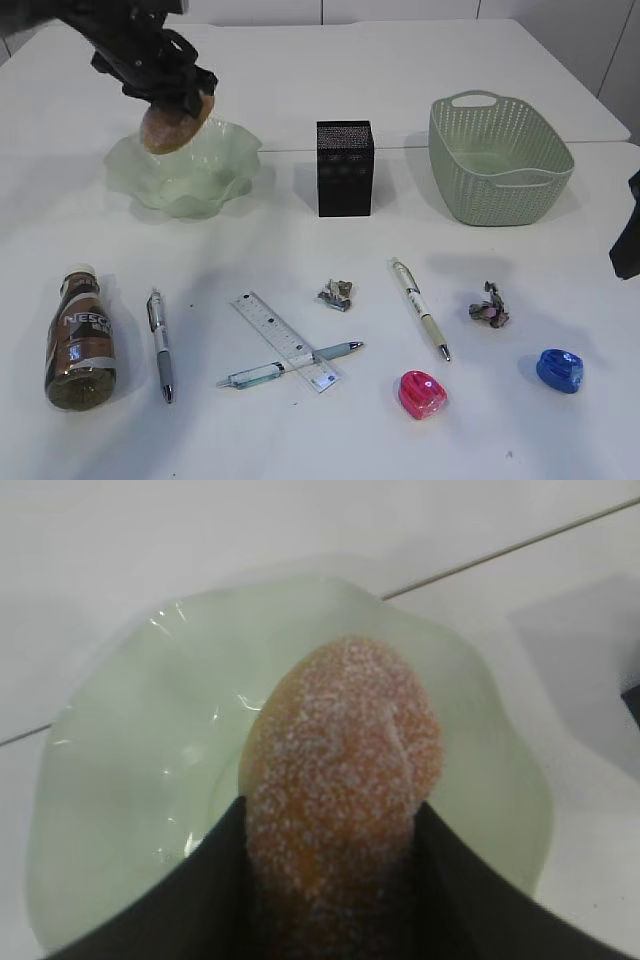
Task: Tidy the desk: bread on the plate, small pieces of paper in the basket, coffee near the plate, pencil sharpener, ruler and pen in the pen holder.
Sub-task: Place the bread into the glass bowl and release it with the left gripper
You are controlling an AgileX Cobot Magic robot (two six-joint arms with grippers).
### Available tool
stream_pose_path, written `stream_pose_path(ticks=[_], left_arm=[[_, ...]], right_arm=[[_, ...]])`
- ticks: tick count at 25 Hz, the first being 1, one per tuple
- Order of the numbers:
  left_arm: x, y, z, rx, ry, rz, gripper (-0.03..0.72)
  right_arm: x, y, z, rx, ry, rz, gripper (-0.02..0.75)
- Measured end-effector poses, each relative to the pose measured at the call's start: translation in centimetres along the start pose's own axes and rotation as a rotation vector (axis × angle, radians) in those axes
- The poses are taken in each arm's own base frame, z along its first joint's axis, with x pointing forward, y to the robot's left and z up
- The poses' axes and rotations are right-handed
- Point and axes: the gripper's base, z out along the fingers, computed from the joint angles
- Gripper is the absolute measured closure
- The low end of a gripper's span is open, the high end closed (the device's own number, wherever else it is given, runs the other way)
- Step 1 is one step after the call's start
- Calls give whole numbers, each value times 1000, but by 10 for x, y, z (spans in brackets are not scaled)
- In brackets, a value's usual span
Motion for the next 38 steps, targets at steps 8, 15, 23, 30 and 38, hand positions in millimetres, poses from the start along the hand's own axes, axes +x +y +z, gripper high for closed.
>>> stream_pose_path(ticks=[8, 15, 23, 30, 38], left_arm=[[17, 5, 46, -3, 2, -13, 391], [17, 10, 54, -9, -38, -33, 225], [17, 10, 54, -6, -42, -54, 103], [24, 10, 54, -2, 34, -57, 99], [12, 10, 28, -10, 17, -48, 98]], right_arm=[[1, 0, 0, 0, 12, 4, 206], [3, 0, 0, 0, 32, 4, 206], [3, 0, 0, 1, 33, 28, 205], [3, 0, 0, 1, 33, 41, 205], [3, 0, 0, -1, 33, 42, 205]])
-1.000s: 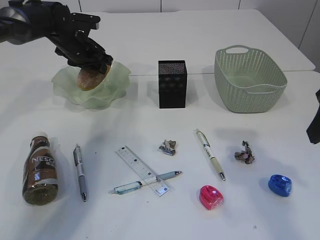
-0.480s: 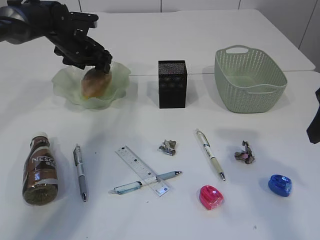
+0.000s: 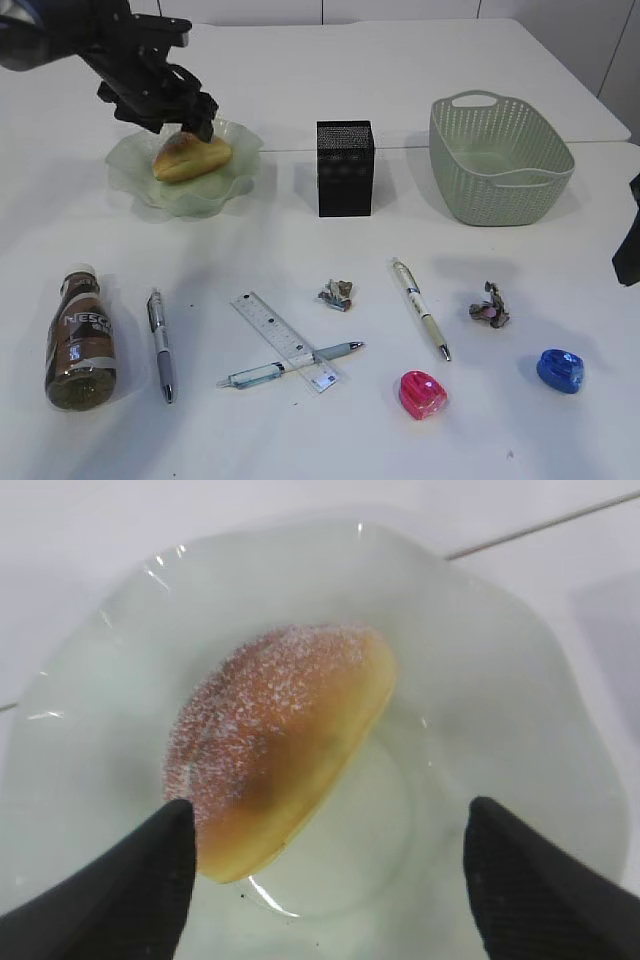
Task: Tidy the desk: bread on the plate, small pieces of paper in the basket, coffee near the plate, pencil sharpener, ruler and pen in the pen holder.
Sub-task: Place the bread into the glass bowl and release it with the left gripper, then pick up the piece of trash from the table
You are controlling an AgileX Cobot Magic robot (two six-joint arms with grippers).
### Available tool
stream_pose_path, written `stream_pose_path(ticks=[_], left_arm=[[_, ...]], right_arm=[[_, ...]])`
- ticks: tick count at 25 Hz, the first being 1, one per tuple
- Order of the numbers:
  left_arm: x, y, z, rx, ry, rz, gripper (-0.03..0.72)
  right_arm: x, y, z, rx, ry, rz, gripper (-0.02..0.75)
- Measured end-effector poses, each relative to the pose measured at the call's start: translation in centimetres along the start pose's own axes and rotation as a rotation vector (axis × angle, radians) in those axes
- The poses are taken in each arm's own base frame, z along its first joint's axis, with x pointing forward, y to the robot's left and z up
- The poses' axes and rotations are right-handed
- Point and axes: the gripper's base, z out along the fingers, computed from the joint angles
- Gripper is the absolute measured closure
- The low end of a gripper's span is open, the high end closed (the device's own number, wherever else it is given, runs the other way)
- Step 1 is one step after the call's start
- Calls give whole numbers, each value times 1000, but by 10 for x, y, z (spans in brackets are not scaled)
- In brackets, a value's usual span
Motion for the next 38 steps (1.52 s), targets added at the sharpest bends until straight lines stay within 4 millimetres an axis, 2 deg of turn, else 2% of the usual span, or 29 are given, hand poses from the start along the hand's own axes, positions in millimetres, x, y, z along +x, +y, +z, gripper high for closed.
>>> stream_pose_path(ticks=[3, 6, 11, 13, 18, 25, 27, 33, 36, 38], left_arm=[[-9, 0, -26, -3, -9, 4, 98], [-9, 1, -46, -9, 61, 10, 99], [2, 2, -71, -24, 239, 18, 99], [2, 2, -81, -29, 259, 21, 98], [-6, 3, -108, -38, 221, 23, 99], [-17, 3, -148, -39, 144, 22, 106], [-19, 2, -158, -40, 124, 22, 106], [-25, 2, -193, -40, 59, 21, 108], [-26, 2, -202, -40, 43, 21, 119], [-26, 2, -204, -40, 43, 21, 125]], right_arm=[[-1, 0, 0, 0, -9, 0, 204], [-1, 0, 0, 0, -9, -2, 204], [-7, 0, 13, -5, 40, 10, 205], [-11, 1, 24, -26, 81, 28, 204], [-20, 1, 43, -54, 114, 22, 204], [-33, 1, 53, -55, 117, -27, 205], [-46, 1, 62, -54, 126, -28, 205], [-66, 3, 73, -53, 124, -34, 204], [-73, 11, 83, -32, 131, -81, 204], [-78, 27, 98, 9, 143, -173, 204]])
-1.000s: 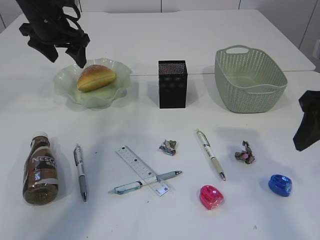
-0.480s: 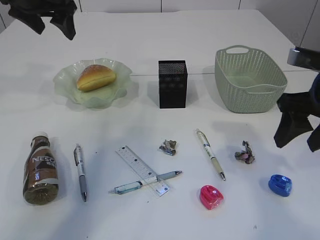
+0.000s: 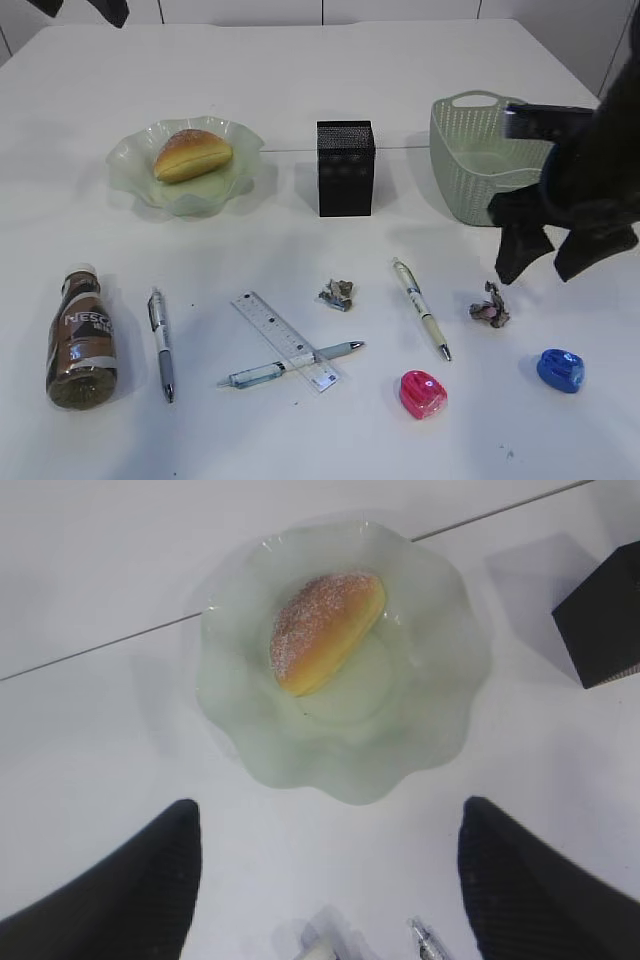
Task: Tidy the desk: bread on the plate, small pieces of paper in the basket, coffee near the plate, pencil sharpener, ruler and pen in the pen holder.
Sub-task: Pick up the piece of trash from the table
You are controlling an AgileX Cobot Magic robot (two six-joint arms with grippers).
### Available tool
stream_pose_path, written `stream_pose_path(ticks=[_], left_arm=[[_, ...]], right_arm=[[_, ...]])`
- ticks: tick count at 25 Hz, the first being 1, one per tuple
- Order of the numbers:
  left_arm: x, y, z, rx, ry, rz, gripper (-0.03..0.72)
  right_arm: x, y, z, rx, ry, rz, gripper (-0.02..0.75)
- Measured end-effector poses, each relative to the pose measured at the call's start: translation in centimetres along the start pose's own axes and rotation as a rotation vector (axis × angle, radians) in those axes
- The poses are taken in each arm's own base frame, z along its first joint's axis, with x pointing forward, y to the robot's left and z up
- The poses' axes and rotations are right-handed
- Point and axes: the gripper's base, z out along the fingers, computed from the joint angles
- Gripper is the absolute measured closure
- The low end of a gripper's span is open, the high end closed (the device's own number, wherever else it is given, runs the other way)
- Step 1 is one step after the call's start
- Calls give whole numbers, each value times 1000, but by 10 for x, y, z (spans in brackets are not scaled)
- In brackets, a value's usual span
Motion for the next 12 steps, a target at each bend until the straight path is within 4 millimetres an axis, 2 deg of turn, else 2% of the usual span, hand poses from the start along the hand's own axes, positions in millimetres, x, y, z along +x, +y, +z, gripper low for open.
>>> stream_pose_path(ticks=[4, 12], left_arm=[[0, 0, -1, 1, 1, 0, 127], [0, 0, -1, 2, 3, -1, 127]], right_arm=[[-13, 12, 14, 42, -16, -74, 205], [-23, 4, 30, 127, -1, -130, 204]])
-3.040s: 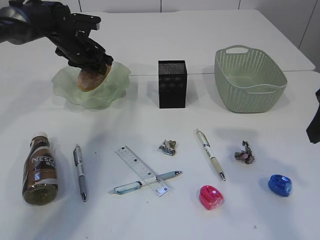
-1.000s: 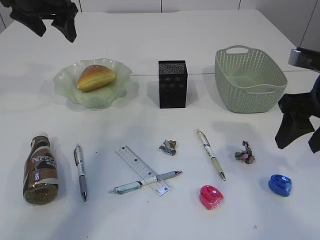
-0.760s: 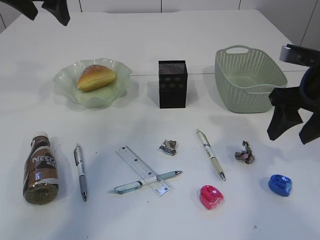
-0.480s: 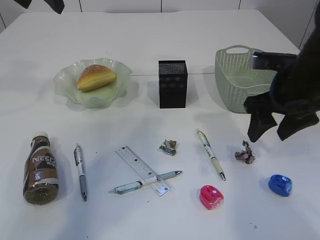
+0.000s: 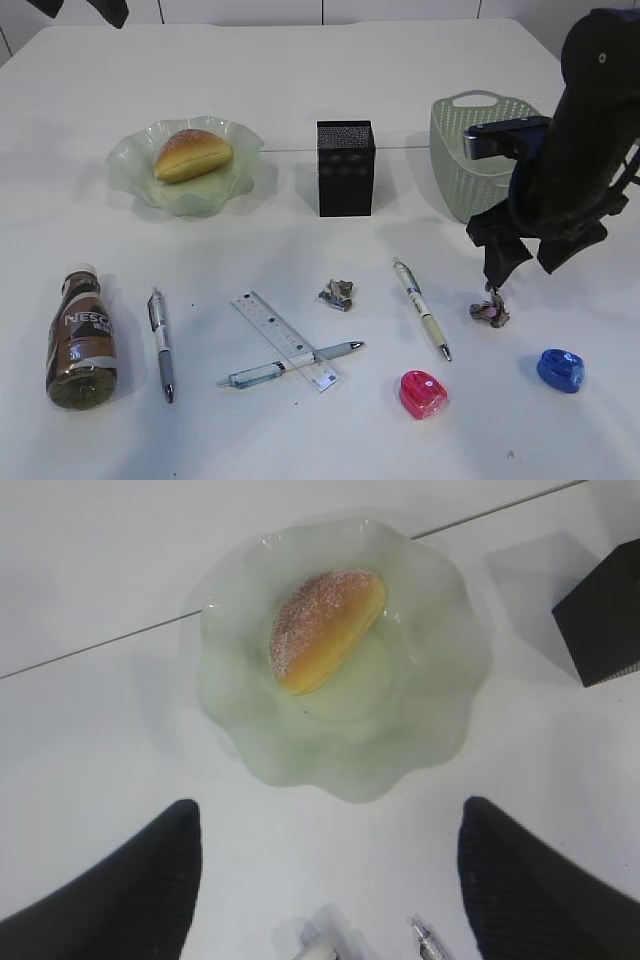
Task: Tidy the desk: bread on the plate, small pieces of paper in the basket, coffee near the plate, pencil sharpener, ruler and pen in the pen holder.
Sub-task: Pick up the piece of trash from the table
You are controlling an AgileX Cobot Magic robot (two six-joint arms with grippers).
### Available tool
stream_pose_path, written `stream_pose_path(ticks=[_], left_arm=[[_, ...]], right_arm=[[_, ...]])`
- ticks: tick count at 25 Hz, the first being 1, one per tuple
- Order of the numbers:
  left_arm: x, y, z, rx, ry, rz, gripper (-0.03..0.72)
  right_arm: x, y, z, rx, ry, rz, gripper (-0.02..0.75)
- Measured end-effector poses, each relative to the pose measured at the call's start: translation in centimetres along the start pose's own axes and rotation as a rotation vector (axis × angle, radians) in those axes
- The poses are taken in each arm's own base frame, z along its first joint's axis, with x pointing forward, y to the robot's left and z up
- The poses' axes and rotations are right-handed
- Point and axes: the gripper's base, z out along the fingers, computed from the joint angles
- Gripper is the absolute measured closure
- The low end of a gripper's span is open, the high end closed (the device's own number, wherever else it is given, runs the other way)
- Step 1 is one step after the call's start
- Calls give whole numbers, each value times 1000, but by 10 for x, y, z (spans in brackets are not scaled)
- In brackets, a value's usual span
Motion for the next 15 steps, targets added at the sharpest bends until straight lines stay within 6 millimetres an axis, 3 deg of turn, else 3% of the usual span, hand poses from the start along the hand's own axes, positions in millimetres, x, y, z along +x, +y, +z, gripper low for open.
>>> stream_pose_path(ticks=[11, 15], left_arm=[[0, 0, 0, 2, 0, -1, 153], [0, 0, 0, 2, 0, -1, 157]], right_arm=[[-7, -1, 5, 5, -55, -1, 205], [-8, -1, 26, 3, -9, 0, 205]])
